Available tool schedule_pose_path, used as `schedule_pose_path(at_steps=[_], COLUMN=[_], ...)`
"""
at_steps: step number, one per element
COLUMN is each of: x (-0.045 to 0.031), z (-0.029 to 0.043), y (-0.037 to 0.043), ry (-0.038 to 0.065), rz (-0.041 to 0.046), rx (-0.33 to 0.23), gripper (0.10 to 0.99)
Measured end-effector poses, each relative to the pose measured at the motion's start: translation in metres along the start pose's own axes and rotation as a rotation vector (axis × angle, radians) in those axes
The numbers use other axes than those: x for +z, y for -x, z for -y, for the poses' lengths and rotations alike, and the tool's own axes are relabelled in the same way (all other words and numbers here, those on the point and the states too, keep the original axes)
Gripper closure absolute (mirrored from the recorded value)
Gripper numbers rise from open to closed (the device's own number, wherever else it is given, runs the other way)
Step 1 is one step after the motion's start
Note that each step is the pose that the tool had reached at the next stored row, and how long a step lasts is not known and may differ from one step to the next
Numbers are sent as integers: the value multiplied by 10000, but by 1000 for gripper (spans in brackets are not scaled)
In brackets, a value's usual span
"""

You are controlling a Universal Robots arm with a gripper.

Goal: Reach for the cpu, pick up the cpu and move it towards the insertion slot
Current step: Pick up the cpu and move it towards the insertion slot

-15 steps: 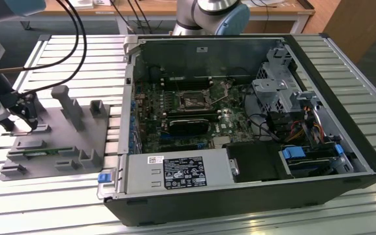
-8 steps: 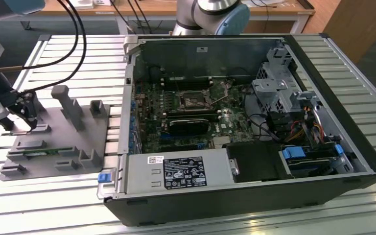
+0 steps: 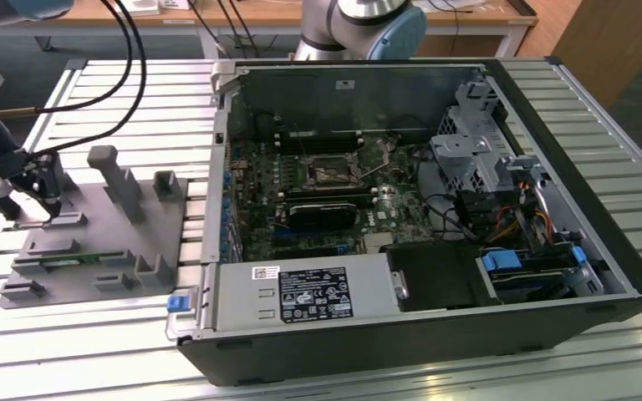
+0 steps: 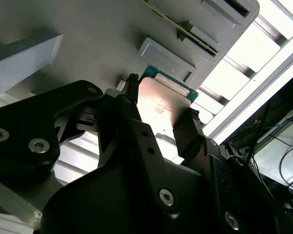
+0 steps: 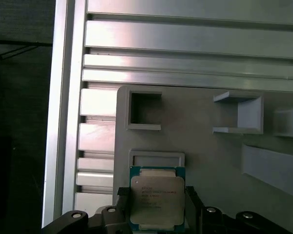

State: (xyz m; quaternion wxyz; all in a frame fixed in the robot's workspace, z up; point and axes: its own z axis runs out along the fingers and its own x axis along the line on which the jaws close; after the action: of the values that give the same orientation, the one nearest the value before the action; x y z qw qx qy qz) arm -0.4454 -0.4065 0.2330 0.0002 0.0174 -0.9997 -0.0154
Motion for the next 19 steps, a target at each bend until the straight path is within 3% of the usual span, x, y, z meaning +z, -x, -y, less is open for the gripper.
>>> schedule_pose_path(at_steps=[19], x=[-163], z=[-11], y=[0], ry=[0], rz=[0], rx=[0], gripper=[549])
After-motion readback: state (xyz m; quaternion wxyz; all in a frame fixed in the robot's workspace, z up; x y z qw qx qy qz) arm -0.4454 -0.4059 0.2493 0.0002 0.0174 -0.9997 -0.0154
